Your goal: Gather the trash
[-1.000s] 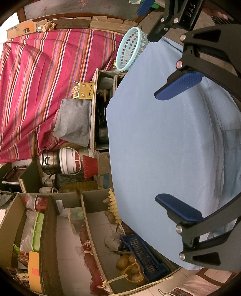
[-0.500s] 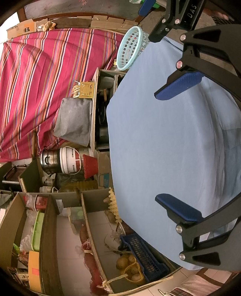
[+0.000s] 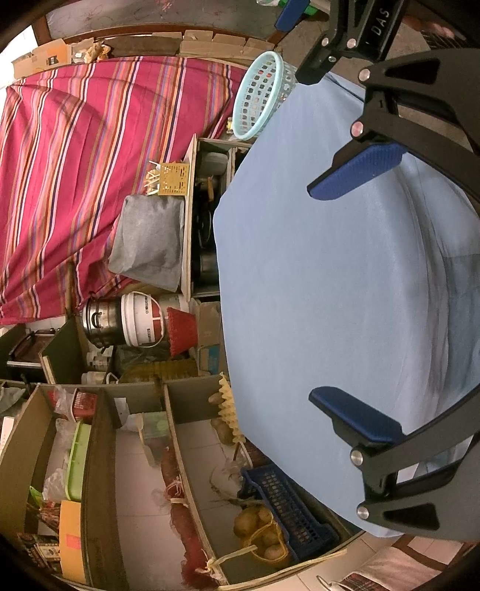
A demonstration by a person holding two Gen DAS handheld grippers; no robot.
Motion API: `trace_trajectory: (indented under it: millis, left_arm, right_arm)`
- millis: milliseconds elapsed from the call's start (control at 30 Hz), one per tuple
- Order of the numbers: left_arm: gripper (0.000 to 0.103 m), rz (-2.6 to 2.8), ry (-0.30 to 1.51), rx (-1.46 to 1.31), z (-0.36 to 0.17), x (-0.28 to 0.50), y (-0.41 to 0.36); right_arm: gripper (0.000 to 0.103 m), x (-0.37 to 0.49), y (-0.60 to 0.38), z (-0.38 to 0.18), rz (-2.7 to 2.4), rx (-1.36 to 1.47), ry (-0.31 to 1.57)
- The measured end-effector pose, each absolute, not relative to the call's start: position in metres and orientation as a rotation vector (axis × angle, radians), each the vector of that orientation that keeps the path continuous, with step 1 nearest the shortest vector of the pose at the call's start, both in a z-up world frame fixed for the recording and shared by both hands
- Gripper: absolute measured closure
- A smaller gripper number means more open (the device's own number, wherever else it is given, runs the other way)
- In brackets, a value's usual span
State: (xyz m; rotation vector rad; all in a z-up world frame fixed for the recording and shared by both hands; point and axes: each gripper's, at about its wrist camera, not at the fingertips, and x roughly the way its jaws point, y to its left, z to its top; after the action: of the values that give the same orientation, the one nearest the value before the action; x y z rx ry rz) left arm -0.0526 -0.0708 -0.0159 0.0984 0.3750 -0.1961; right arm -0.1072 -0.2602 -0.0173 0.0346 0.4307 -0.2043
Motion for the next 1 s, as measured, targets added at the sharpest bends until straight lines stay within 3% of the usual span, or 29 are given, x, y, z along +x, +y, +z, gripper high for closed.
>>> trace_trajectory:
  millis: [1000]
  left_arm:
    - [0.004,-0.194,0.37,0.099,-0.0135,-0.0534,-0.071]
  right_arm:
    - [0.004,-0.1065,-0.2614,-0.017,-0.207,0.036,0.434]
